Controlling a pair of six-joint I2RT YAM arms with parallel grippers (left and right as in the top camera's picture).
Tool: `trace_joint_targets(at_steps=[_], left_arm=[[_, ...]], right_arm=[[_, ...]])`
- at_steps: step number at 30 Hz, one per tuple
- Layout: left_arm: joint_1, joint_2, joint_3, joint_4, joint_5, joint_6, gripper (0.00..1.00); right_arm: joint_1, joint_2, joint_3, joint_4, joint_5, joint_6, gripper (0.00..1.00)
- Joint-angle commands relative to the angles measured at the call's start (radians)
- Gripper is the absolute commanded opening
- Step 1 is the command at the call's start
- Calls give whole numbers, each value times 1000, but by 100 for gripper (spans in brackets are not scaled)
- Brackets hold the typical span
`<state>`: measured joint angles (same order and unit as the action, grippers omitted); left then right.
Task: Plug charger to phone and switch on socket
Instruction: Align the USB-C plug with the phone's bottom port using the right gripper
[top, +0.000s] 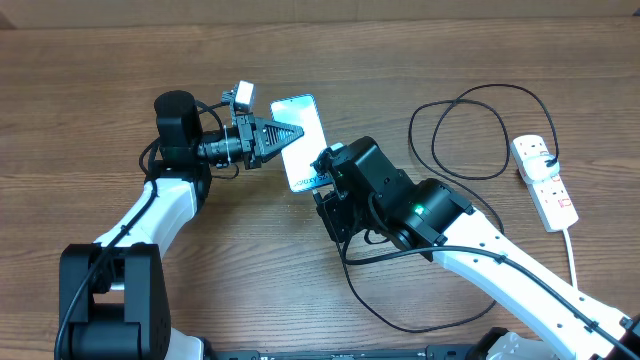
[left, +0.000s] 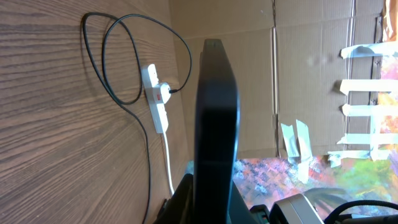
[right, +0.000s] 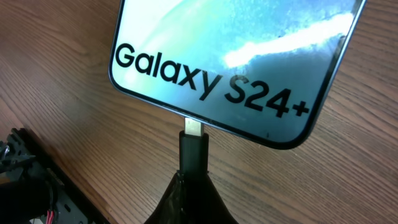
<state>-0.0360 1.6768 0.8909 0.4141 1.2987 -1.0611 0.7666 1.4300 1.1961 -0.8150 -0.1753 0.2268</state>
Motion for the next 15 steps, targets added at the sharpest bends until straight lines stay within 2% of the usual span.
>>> trace_joint_targets(at_steps=[1, 15], left_arm=[[-4, -3, 26, 5, 35, 34, 4], [-4, -3, 26, 5, 37, 38, 4]], right_arm=[[5, -3, 4, 7, 11, -19, 4], [5, -3, 16, 13, 15, -18, 4]])
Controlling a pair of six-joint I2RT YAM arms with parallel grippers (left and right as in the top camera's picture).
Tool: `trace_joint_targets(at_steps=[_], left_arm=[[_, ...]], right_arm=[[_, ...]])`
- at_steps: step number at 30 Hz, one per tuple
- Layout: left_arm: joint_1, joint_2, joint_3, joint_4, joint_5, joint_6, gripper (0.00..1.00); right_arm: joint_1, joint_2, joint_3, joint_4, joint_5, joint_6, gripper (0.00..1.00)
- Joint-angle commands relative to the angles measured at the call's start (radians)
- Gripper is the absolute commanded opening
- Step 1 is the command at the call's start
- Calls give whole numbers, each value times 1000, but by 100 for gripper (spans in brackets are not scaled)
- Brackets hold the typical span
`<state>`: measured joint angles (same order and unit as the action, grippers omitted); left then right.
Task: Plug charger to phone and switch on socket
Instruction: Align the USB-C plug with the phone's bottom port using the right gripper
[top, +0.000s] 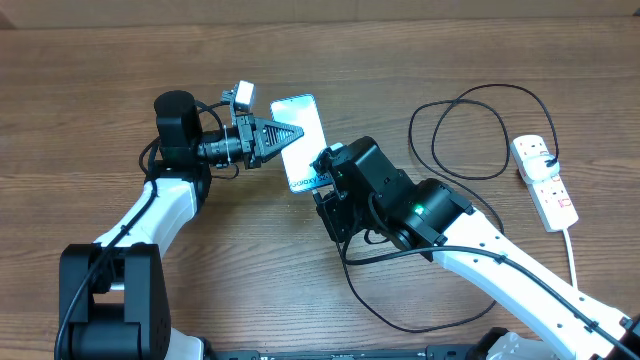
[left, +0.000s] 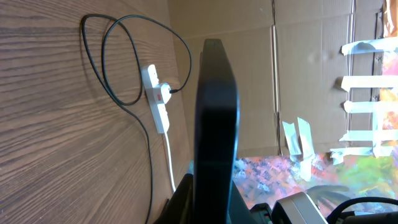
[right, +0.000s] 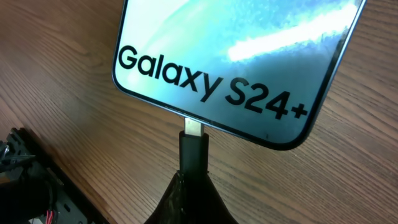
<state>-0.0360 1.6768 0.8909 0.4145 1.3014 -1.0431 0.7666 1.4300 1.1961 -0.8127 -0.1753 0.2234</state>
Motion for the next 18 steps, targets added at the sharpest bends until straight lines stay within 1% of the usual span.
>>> trace_joint_targets(at_steps=[1, 18], left_arm=[[-4, -3, 26, 4, 35, 19, 4], [-4, -3, 26, 0, 35, 50, 4]], right_arm=[[5, -3, 16, 12, 20, -15, 4], [5, -3, 17, 25, 18, -15, 4]])
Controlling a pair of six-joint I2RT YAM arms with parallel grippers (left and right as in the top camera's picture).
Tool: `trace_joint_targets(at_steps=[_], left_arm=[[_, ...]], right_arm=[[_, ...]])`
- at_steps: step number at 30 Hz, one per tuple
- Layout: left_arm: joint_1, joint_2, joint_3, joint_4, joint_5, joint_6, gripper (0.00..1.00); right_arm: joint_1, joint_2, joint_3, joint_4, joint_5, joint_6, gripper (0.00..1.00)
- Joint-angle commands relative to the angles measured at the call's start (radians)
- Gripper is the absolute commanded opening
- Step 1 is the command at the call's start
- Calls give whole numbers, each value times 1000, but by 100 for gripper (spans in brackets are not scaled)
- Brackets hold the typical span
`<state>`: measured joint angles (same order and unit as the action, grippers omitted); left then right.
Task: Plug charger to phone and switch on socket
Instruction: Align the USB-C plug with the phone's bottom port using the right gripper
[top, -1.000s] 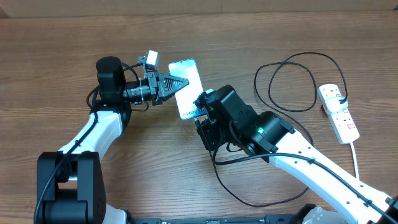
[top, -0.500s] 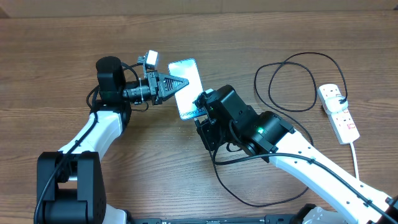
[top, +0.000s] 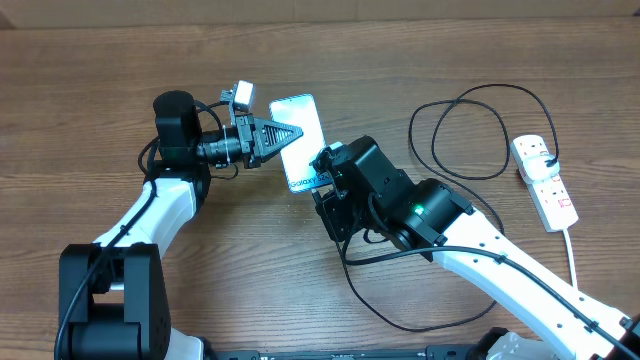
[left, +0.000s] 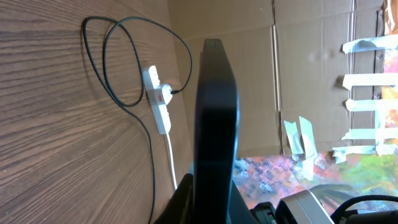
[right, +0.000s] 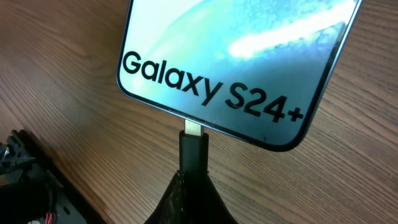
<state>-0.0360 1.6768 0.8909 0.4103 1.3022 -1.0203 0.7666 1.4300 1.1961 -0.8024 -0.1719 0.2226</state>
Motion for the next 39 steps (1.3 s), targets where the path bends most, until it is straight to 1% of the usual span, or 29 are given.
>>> trace_joint_targets(at_steps=[1, 15, 22, 24, 26, 27, 31, 33, 34, 35, 37, 39], left_arm=[[-4, -3, 26, 5, 34, 27, 4], [-24, -3, 26, 5, 41, 48, 4], [-38, -3, 26, 5, 41, 48, 4], [-37, -3, 26, 5, 42, 48, 4], [-36, -3, 26, 5, 41, 49, 4], [-36, -3, 26, 5, 39, 51, 4], [-35, -3, 26, 4, -4, 68, 4], [-36, -3, 26, 4, -32, 67, 4], [-37, -3, 26, 4, -45, 67, 4], [-37, -3, 26, 2, -59, 67, 4], [-37, -3, 26, -8, -91, 67, 4], [-37, -3, 26, -23, -116, 67, 4]], right_arm=[[5, -3, 17, 20, 14, -14, 4], [5, -3, 17, 134, 3, -10, 4], [5, -3, 17, 152, 3, 16, 5], [5, -3, 17, 145, 3, 16, 12], [5, -3, 17, 124, 3, 16, 22], [5, -3, 17, 110, 3, 16, 28], [5, -3, 17, 42, 3, 16, 42], [5, -3, 17, 15, 3, 16, 47], [5, -3, 17, 5, 3, 16, 55], [5, -3, 17, -2, 3, 16, 59], [5, -3, 17, -6, 3, 16, 59], [5, -3, 17, -4, 3, 16, 56]])
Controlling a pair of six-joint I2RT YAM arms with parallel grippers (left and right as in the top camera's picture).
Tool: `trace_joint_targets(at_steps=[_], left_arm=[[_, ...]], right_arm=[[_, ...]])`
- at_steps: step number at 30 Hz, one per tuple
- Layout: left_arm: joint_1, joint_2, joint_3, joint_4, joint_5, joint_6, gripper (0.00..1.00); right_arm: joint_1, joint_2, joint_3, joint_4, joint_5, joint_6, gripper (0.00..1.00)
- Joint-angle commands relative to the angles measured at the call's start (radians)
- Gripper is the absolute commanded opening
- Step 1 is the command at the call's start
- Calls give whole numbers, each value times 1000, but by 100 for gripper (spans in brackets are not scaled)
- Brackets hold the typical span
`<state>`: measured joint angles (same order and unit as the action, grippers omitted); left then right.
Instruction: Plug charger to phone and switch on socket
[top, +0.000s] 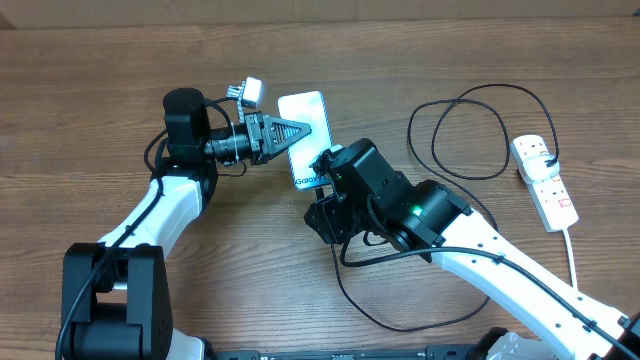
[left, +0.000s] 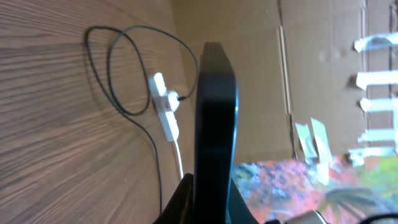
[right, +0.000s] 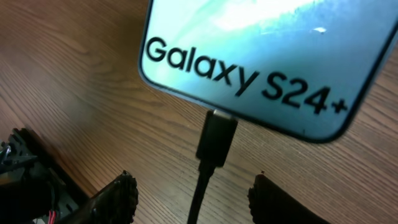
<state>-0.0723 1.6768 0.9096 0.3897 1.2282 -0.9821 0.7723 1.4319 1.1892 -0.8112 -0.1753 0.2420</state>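
The phone (top: 306, 138), screen reading "Galaxy S24+" (right: 267, 62), is held off the table with my left gripper (top: 290, 133) shut on its side; the left wrist view shows it edge-on (left: 216, 124). The black charger plug (right: 216, 138) sits in the phone's bottom port, its cable (right: 200, 196) hanging down. My right gripper (right: 193, 202) is open just below the plug, fingers (right: 118, 199) wide on either side of the cable, touching nothing. The white socket strip (top: 543, 182) with its red switch lies at the far right.
The black charger cable (top: 460, 130) loops over the table between the right arm and the socket strip, and trails under the right arm (top: 360, 300). A cardboard wall (left: 249, 62) stands behind the table.
My right gripper has let go of the charger plug and stands open a little back from it. The plug is fully in the phone's port. The left gripper and phone shifted slightly right.
At all three earlier moments my left gripper held the phone while my right gripper, shut on the plug, kept its metal tip at the phone's port, part of the tip still showing. Now the plug is seated and the right gripper is open.
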Motion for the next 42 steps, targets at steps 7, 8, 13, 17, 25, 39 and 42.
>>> trace_joint_targets(at_steps=[7, 8, 13, 17, 25, 39, 42], left_arm=[[0, -3, 8, -25, -48, 29, 4], [0, -3, 8, -25, -48, 29, 4], [0, -3, 8, -25, -39, 29, 4], [0, -3, 8, -23, -31, 29, 4], [0, -3, 8, -24, -17, 39, 4], [-60, -3, 8, -26, 100, 131, 4], [-94, -3, 8, -27, 108, 157, 4]], right_arm=[[-1, -4, 22, 36, 7, -3, 29], [-1, -3, 22, 40, 7, -3, 29], [-1, 12, 21, 41, 34, -3, 29], [-1, 50, 21, 43, 37, -3, 29], [-1, 74, 21, 69, 64, -3, 10], [-2, 74, 21, 173, 93, -3, 4], [-6, 74, 24, 189, 93, -2, 4]])
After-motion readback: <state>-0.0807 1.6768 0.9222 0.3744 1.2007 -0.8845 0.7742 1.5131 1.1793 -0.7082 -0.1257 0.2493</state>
